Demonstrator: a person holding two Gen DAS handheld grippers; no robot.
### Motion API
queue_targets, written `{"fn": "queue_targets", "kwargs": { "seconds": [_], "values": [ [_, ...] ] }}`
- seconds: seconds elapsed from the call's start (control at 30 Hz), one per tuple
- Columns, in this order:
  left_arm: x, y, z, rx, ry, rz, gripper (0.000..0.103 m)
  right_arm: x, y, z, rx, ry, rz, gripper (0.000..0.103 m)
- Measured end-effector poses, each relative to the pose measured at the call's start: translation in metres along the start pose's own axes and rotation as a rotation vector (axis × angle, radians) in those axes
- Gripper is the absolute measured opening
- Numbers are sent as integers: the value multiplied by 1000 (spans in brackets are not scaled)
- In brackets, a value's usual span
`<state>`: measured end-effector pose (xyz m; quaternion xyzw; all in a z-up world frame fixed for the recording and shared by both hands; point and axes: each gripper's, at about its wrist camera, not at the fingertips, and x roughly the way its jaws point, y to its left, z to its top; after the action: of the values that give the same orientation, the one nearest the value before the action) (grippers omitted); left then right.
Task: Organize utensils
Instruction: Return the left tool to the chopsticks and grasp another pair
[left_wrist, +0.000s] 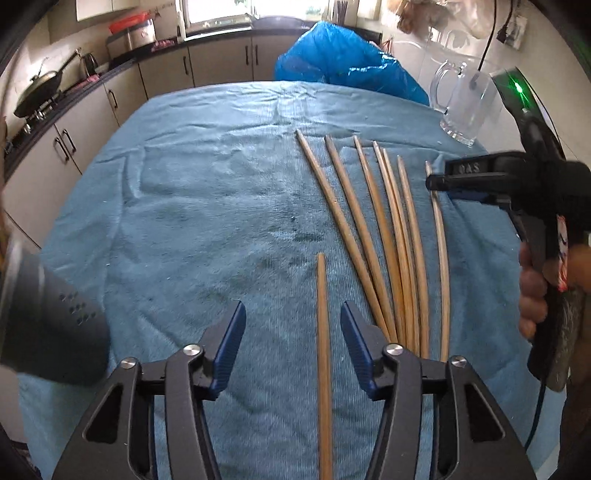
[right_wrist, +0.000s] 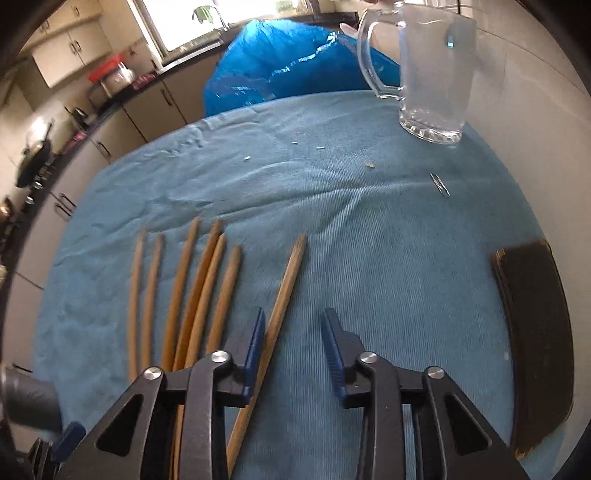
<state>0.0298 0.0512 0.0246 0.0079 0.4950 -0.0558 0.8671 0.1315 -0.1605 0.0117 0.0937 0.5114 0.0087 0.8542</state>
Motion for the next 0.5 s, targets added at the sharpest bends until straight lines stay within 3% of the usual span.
{"fn": "queue_targets", "kwargs": {
  "seconds": [0.33, 0.43, 0.47, 0.5],
  "values": [
    [23, -5, 18, 28, 45, 16, 49, 17, 12, 26, -47, 65, -134, 23],
    [24, -7, 20, 60, 47, 29, 47, 18, 15, 27, -58, 64, -145, 11],
    [24, -9, 20, 76, 42, 27, 39, 17, 15, 26, -64, 59, -144, 9],
    [24, -10, 20, 87, 38, 23, 11, 16, 14, 25, -64, 54, -138, 8]
  ]
}}
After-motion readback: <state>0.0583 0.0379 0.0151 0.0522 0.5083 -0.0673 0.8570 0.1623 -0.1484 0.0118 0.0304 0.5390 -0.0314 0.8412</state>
